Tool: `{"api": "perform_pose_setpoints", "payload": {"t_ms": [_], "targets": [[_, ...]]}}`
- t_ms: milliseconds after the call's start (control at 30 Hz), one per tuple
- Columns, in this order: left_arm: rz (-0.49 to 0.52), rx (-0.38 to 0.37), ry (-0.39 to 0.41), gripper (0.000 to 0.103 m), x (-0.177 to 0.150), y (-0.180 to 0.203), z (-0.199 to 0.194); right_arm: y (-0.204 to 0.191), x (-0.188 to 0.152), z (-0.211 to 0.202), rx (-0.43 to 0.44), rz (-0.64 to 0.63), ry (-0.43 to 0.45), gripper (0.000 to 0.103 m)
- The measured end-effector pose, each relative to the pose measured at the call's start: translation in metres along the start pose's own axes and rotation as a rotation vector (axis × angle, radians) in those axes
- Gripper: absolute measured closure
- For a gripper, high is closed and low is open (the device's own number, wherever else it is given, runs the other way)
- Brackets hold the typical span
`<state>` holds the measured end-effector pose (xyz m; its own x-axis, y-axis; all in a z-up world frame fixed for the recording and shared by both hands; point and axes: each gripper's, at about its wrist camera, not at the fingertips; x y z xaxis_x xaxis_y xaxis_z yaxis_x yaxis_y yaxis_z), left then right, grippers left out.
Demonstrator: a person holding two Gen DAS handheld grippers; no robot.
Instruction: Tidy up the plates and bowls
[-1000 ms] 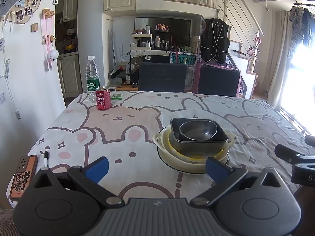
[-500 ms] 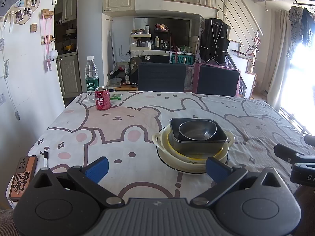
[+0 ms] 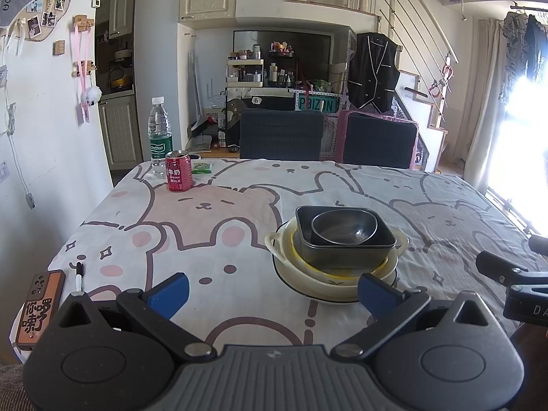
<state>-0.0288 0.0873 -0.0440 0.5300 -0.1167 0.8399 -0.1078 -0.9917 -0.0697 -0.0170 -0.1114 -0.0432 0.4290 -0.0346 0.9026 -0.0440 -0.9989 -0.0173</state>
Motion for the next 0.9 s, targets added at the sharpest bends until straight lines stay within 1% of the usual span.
{"api": "perform_pose_setpoints", "payload": {"t_ms": [900], "targets": [[-0.008, 0.004, 0.000, 0.000, 0.0017, 0.0023, -0.0008, 0.0015, -0.0008, -0.0005, -0.001, -0.001, -0.001, 0.000]]}}
Point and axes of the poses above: each gripper's, at about its wrist camera, not at the fingertips, and z roughly the way its jaws point, y to its right, x to its top, and after that the axes turned 6 degrees about z, right-handed
